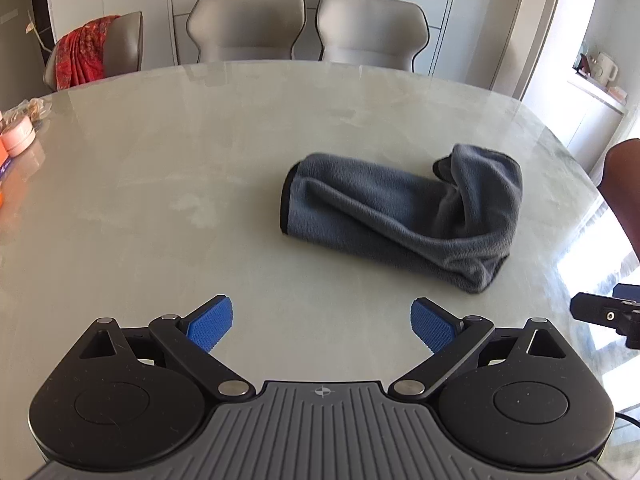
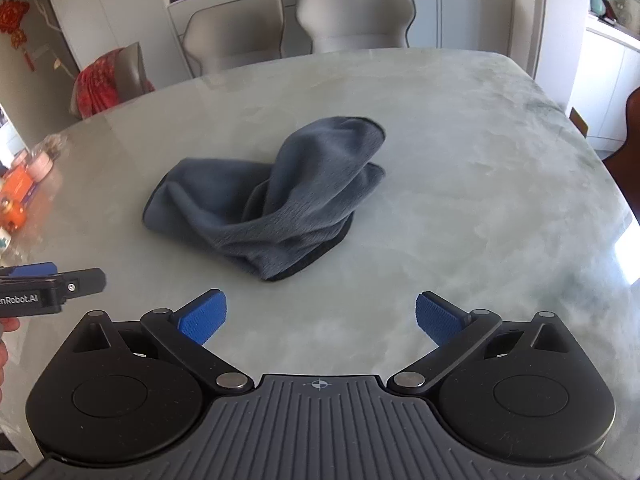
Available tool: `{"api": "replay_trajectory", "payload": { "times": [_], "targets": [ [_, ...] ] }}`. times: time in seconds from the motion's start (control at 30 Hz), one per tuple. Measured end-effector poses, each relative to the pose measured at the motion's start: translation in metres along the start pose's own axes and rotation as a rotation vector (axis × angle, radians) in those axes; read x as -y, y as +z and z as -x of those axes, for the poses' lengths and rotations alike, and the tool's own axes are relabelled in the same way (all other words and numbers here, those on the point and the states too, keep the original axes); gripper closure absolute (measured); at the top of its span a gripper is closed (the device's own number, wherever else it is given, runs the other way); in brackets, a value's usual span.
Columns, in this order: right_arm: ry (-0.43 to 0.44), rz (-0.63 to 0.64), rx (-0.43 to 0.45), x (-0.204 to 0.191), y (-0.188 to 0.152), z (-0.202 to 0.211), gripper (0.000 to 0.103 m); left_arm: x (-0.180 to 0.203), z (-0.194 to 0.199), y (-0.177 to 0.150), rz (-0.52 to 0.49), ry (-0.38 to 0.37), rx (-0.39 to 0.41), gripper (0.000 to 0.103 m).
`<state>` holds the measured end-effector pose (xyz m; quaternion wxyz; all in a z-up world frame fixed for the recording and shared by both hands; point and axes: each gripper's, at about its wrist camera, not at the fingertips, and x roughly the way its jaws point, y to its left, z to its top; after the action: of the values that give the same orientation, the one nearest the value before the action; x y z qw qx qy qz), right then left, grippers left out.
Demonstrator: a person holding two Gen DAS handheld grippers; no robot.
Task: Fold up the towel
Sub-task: 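Move both tools toward the crumpled grey towel, then grasp a towel edge with the right gripper while the left gripper grasps another edge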
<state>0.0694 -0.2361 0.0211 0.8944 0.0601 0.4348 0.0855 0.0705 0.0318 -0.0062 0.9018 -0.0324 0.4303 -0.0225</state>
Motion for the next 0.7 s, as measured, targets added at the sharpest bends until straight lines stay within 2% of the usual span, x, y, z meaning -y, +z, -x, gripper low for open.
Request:
{"api": "replay_trajectory", "payload": {
  "times": [0.2, 0.23, 0.27, 0.33, 0.4, 0.47, 0.7],
  "targets": [
    [0.038, -0.076, 0.016, 0.035, 0.018, -0.025, 0.007, 0.000, -0.032, 0.021, -0.079, -0.018, 0.032, 0.005],
    [0.039, -0.083, 0.016, 0.040, 0.021, -0.029, 0.012, -0.002, -0.038, 0.023, -0.081, -0.027, 0.031, 0.006],
    [0.040, -0.086, 0.023, 0.045, 0.025, -0.035, 0.021, -0.003, -0.044, 0.027, -0.081, -0.037, 0.031, 0.007],
    [0.035, -0.081, 0.016, 0.051, 0.030, -0.045, 0.025, -0.007, -0.056, 0.032, -0.079, -0.047, 0.031, 0.011],
    [0.029, -0.069, 0.015, 0.056, 0.037, -0.057, 0.028, -0.010, -0.067, 0.036, -0.075, -0.047, 0.034, 0.011],
    [0.029, -0.048, 0.018, 0.058, 0.044, -0.067, 0.036, -0.014, -0.078, 0.039, -0.066, -0.039, 0.020, 0.012],
    [0.043, 0.004, 0.009, 0.057, 0.062, -0.102, 0.042, -0.017, -0.107, 0.046, -0.077, -0.041, -0.022, 0.012]
  ]
}}
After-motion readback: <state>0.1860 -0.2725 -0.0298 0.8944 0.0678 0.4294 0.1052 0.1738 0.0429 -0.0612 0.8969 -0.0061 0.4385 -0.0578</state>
